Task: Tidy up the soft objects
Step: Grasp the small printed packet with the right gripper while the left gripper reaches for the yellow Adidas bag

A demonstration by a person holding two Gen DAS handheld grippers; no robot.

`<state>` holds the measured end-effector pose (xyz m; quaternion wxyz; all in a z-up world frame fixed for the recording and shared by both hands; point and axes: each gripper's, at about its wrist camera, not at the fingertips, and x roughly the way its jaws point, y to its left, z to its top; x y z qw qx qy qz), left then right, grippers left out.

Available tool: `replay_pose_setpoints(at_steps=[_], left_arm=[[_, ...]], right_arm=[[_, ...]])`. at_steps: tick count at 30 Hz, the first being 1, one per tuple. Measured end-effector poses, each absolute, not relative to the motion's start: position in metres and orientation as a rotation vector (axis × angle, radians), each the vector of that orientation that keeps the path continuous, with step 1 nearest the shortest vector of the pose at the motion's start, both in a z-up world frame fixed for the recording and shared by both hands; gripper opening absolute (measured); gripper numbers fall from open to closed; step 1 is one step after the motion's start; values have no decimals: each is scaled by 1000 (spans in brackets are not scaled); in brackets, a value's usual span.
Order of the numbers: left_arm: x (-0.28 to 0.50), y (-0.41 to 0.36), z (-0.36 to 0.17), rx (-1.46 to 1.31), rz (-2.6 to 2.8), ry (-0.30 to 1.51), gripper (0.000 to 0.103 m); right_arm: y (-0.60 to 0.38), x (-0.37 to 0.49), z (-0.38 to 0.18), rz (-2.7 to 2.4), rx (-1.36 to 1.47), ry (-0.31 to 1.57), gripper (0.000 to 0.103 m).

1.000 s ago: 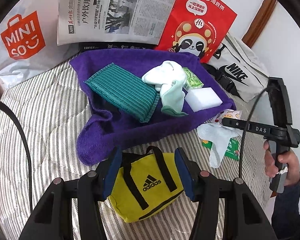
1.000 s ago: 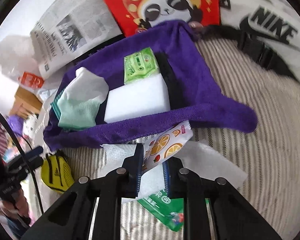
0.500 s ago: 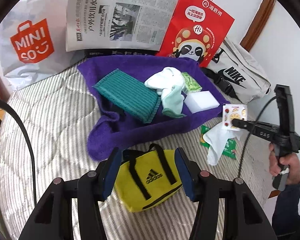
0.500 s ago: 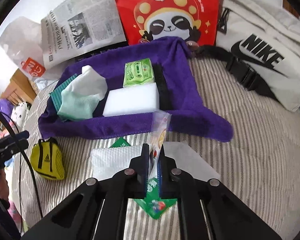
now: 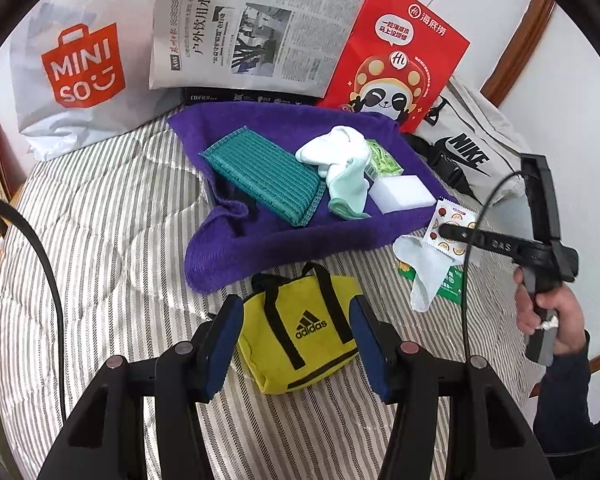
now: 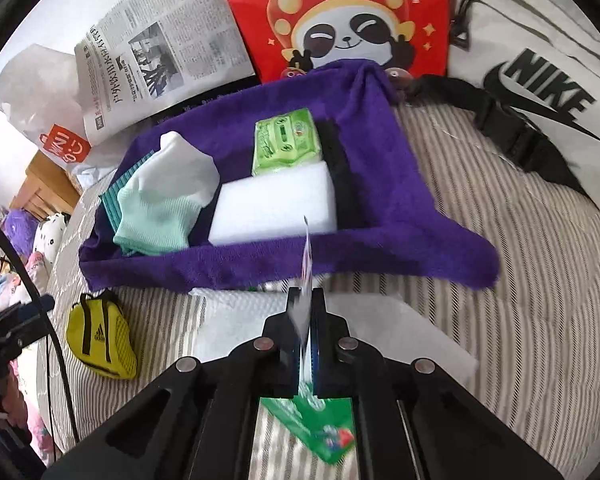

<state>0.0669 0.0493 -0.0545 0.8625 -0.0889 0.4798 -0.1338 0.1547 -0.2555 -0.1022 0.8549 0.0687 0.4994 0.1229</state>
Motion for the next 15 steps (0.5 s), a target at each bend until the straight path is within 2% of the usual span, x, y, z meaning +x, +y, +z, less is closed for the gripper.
replay_pose_setpoints(at_steps=[15], left_arm=[[54,39,-60,-125,-279,1000,53]], right_arm=[[-255,133,-89,260,92,970,4]])
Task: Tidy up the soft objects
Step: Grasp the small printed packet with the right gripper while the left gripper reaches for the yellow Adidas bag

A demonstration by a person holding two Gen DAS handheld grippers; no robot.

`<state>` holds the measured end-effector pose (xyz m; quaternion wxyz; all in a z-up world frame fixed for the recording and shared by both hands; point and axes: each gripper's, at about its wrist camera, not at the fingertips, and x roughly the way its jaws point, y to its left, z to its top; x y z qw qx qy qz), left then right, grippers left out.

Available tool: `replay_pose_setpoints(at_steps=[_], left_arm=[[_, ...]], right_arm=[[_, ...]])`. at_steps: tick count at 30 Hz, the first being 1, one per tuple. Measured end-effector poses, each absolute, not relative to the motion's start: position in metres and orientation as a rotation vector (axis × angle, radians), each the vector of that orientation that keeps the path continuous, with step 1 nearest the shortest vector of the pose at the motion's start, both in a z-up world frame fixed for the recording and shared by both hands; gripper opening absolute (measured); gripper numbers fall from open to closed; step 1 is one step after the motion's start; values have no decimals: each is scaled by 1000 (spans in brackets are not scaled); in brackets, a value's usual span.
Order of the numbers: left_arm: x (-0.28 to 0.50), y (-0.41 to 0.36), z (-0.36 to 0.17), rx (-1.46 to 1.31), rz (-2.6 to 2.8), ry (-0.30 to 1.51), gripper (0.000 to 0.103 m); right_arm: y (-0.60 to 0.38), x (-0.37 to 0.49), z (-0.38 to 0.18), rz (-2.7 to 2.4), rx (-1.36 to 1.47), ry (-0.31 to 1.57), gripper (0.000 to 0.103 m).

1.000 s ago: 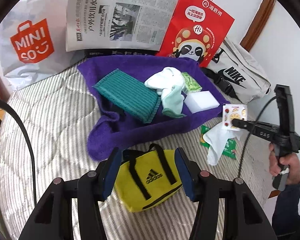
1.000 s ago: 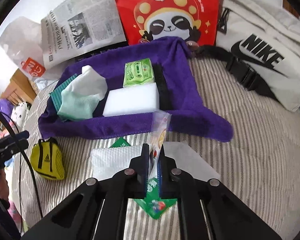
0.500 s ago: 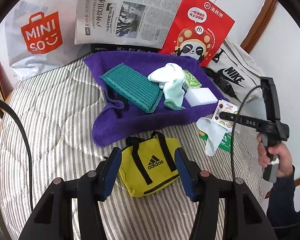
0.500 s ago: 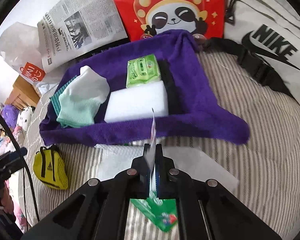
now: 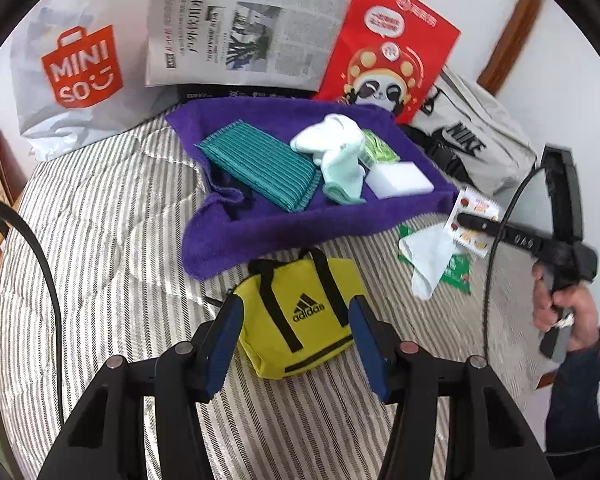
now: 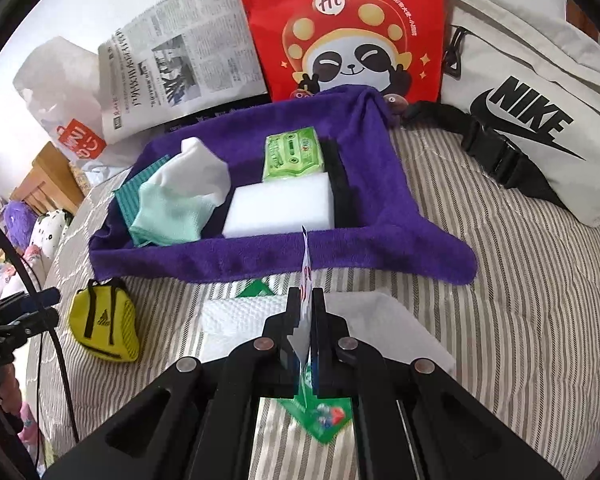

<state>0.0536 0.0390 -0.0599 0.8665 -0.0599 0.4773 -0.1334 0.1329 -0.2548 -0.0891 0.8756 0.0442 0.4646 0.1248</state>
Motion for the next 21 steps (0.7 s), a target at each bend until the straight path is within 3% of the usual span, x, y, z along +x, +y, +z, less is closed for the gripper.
replay_pose_setpoints(at_steps=[19,21], left_arm=[[72,36,-110,-172,-150,1096,54],[74,37,-111,-205,-159,1081,40]], right_arm=[[-259,87,-70,281,104,917,4],[-263,86,-67,275,108,911,4]])
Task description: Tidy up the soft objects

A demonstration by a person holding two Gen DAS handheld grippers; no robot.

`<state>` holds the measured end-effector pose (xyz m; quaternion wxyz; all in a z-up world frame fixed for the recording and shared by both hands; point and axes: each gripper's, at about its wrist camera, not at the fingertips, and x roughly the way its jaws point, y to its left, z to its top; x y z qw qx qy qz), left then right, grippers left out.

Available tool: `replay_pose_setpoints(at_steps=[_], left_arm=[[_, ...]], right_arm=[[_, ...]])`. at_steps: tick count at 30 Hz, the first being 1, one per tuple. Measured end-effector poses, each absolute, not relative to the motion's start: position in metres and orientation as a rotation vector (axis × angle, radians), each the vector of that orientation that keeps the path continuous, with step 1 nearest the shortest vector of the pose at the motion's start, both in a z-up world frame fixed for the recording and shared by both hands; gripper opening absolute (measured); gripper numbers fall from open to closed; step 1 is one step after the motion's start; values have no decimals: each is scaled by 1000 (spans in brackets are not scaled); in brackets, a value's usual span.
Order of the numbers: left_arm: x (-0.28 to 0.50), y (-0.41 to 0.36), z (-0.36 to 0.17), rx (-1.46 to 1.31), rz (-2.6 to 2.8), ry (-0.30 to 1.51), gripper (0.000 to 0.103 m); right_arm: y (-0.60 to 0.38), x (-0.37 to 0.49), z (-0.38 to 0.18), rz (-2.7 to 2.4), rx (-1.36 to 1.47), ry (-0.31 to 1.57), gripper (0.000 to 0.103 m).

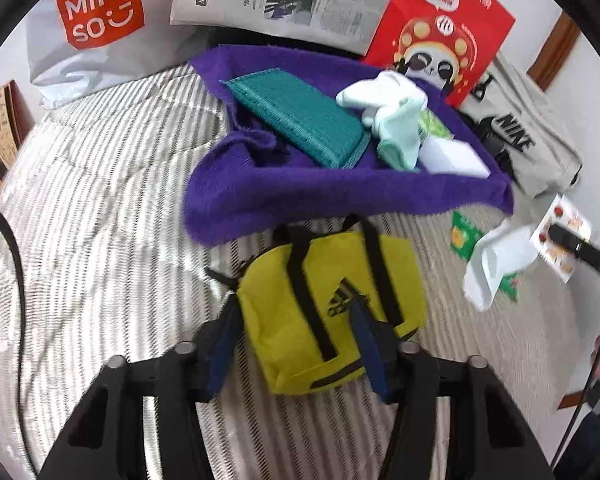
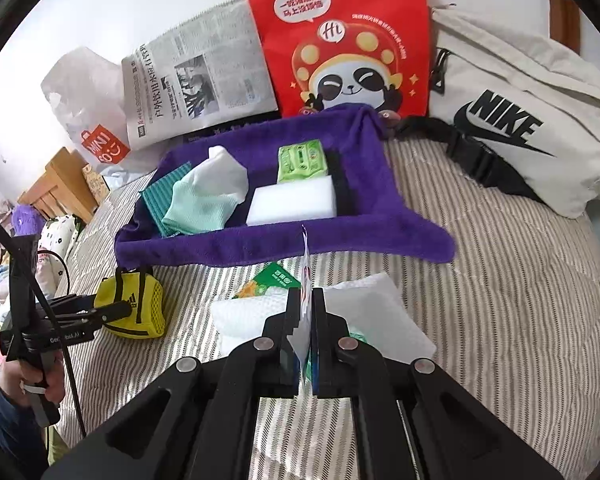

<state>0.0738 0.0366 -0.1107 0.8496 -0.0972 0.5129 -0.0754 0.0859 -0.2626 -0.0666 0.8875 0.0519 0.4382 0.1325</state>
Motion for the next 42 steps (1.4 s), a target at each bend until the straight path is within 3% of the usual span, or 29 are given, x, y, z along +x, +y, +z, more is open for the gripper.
replay_pose_setpoints(at_steps=[3,12,42], left_arm=[[75,38,-110,-217,-169,1074,24],[62,47,-89,-279,-213,1027,16],[49,61,-19,-291,-270,885,13]], right_arm=[[-265,82,-65,268,98,905,4],[-273,75,-72,284,149,911,4],[-263,72,-30,326,136,843,4]])
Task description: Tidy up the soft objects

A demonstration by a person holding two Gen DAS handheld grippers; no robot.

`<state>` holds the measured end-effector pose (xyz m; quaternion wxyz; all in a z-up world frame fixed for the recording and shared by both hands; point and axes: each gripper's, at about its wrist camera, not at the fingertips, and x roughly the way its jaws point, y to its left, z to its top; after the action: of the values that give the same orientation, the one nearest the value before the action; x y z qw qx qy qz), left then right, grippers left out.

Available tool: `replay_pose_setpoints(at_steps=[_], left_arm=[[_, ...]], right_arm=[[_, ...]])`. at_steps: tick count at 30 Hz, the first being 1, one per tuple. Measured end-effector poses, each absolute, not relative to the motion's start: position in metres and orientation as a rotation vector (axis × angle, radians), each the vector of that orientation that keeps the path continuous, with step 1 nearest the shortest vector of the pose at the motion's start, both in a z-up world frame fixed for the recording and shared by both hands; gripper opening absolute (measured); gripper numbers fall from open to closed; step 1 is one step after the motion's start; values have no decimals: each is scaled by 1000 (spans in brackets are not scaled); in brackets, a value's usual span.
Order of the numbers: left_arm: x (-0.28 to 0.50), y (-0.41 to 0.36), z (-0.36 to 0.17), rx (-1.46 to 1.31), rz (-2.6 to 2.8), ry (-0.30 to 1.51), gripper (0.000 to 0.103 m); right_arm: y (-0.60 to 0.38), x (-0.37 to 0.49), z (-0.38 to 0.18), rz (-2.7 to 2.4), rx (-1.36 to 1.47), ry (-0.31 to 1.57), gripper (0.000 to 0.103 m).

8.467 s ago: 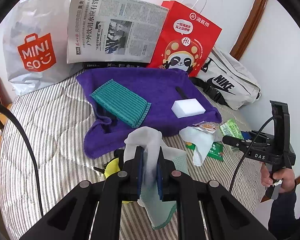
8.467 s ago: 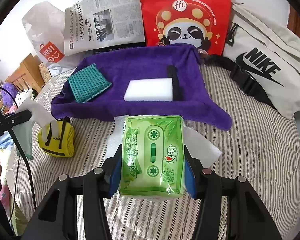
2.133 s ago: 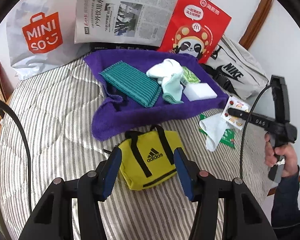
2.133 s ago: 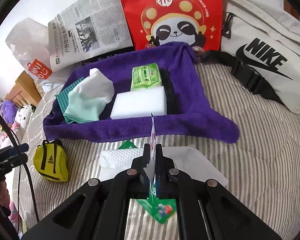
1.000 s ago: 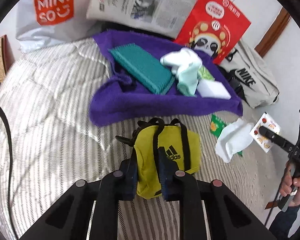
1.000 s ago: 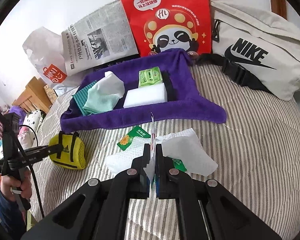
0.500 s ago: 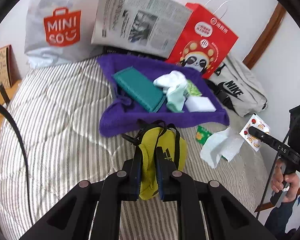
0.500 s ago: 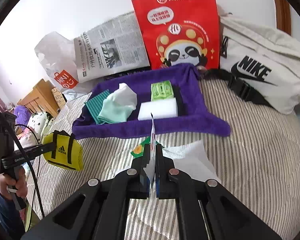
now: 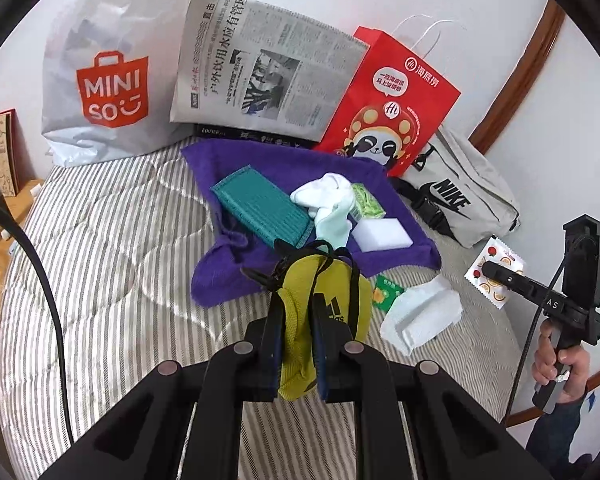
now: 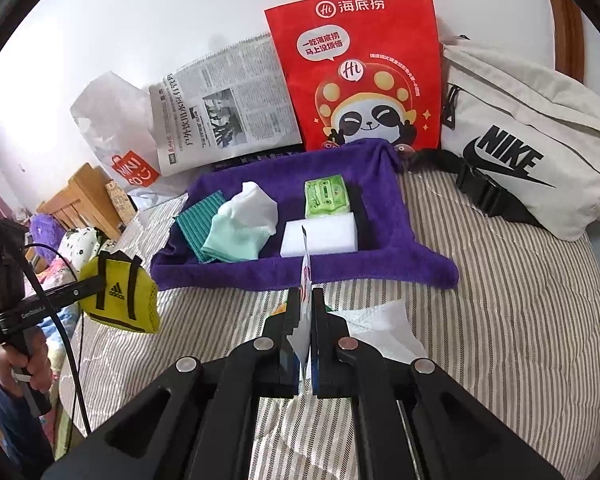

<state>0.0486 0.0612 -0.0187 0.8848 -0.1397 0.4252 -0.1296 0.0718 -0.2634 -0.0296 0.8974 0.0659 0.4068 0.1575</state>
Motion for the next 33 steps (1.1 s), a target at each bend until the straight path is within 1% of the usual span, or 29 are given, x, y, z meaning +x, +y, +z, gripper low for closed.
replay_pose_setpoints(at_steps=[12,22,33], left_arm=[[69,49,-11,-299,-309,872,13],[97,57,-12,-317,-286,877,13],[127,74,-29,-386,-265,897,13]], right_arm=[[-284,84,-17,313,170,830,4],[-279,113,-31,315,161,863,4],[-276,181,-62,257,121,919,4]])
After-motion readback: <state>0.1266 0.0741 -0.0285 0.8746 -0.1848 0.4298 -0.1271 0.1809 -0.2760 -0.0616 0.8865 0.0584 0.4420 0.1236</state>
